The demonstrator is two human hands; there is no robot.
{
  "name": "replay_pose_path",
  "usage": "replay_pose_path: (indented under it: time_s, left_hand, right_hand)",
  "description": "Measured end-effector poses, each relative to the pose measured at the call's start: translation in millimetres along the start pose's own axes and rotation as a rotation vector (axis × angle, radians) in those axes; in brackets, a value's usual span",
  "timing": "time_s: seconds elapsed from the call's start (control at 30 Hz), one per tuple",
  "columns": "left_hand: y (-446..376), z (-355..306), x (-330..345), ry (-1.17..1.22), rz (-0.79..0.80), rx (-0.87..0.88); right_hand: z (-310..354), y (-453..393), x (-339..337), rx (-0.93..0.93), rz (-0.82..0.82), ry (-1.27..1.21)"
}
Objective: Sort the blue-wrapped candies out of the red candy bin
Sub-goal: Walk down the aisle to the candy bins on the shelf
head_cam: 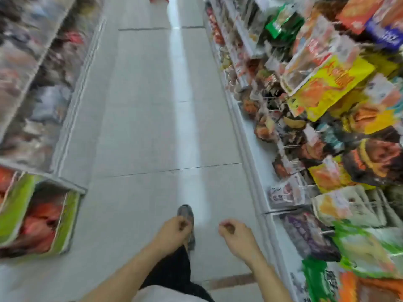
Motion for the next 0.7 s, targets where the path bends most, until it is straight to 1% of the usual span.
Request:
replay_pose_path:
  time_s: [0.03, 0.07, 0.1, 0.23, 0.43, 0.57, 0.7]
  left_hand:
    - [-16, 5, -9, 0.069, -0.028, -0.021]
    - [-31, 9, -21, 0.085, -0.046, -0.062]
    - [-48, 10, -34, 0.100, -0.050, -0.062]
    - [-124, -1, -99, 0.093, 0.001, -0.076]
    - [-256, -52, -226, 0.059, -0.021, 0.001]
    - [-348, -82, -300, 0.094, -0.049, -0.004]
    - [-450, -106, -362, 0.109, -0.069, -0.016]
  right_hand:
    - [20, -25, 3, -0.052, 0.019, -0.031]
    - [38, -46, 5, -0.063, 0.035, -0.014]
    - [61, -68, 5, -0.092, 0.043, -0.032]
    - [149, -148, 5, -0.127, 0.099, -0.015]
    - [258, -256, -9, -0.144, 0.167, 0.082]
    - [319, -333, -24, -0.158, 0.185, 0.104]
    - [370, -434, -35, -0.150, 0.183, 0.093]
Point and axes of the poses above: each hand's wrist, its own y-axis away from the middle knuckle, its own x-axis out of the palm, z = x × y, the point moved 7 cm from there along -y, towards the middle knuckle, and after that the axes turned 7 degrees about -z, right-handed, at the moved point
